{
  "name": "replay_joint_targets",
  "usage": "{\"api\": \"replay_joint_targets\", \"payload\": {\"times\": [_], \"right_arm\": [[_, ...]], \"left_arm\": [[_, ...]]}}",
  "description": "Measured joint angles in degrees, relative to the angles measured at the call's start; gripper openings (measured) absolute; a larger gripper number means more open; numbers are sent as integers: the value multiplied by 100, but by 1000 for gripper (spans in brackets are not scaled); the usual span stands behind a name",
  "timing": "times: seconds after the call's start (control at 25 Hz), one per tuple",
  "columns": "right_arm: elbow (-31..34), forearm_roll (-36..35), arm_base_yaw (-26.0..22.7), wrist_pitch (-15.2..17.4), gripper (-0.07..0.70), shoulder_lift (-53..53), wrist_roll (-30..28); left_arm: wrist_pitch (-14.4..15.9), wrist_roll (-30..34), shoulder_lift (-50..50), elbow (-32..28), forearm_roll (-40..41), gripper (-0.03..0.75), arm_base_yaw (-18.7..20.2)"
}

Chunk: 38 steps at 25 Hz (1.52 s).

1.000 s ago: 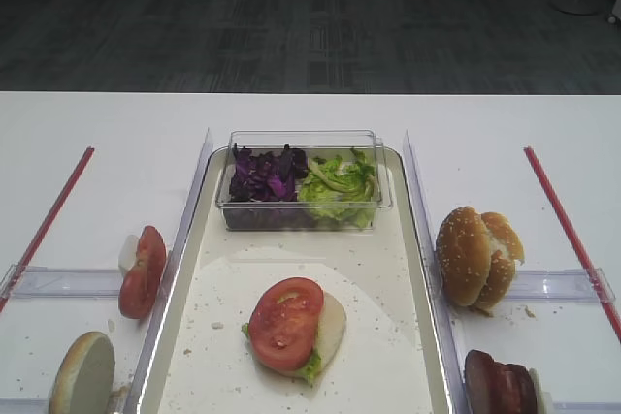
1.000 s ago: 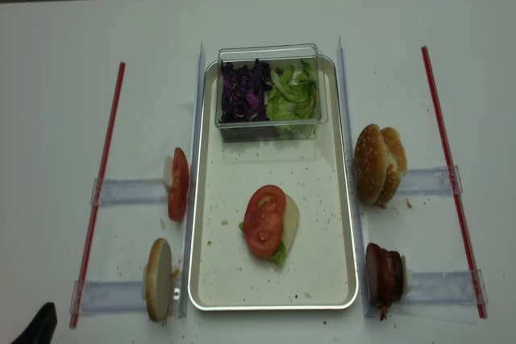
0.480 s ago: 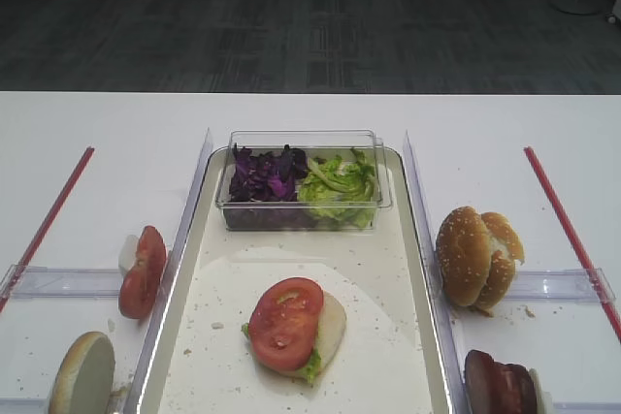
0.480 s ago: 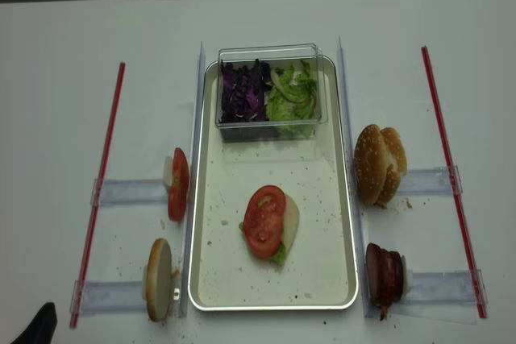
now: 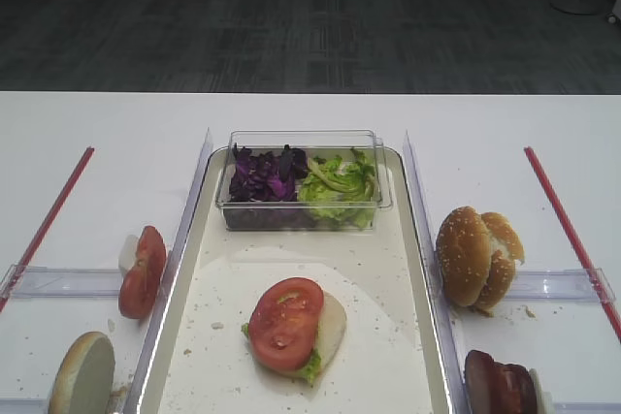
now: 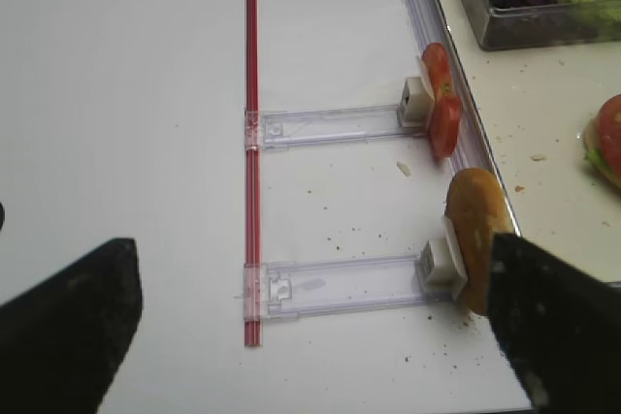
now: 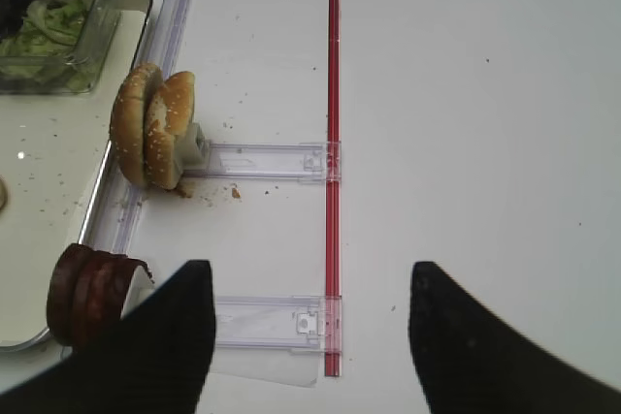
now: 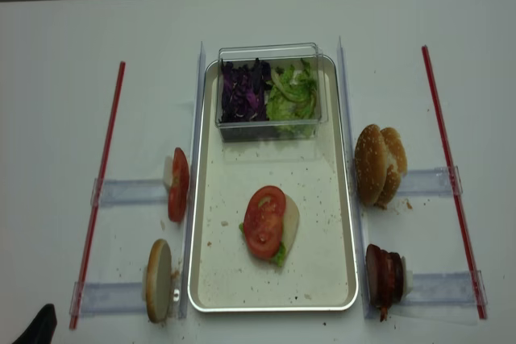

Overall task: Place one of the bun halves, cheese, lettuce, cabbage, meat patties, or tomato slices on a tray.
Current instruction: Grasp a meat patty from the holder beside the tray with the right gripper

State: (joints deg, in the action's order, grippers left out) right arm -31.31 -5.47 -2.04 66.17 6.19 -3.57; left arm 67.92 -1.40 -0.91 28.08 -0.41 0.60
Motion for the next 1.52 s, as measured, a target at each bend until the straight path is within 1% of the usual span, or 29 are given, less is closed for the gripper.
{"api": "replay_joint_targets", "payload": {"times": [0.16, 0.32, 0.64, 0.88, 0.96, 1.08, 1.2, 1.32, 1.52], "right_arm": [[-411, -105, 0, 171, 468, 717, 65], [-670, -310, 0, 334, 468, 1467, 93], [-711, -373, 0, 356, 468, 2990, 102], [-711, -373, 0, 229, 468, 4054, 91], [-711, -373, 0, 133, 468, 4344, 82], [-711, -373, 0, -127, 468, 4726, 82], [-711, -373, 0, -275, 468, 5047, 82], [-711, -375, 0, -312, 468, 5242, 82], [-711, -457, 0, -326, 468, 5280, 82]], "left_arm": [[0, 0, 0, 0, 0, 661, 0], [0, 0, 0, 0, 0, 661, 0], [0, 0, 0, 0, 0, 661, 0], [0, 0, 0, 0, 0, 661, 0], [0, 0, 0, 0, 0, 661, 0], [0, 0, 0, 0, 0, 661, 0], [0, 0, 0, 0, 0, 661, 0], [0, 0, 0, 0, 0, 661, 0], [0, 0, 0, 0, 0, 661, 0]]}}
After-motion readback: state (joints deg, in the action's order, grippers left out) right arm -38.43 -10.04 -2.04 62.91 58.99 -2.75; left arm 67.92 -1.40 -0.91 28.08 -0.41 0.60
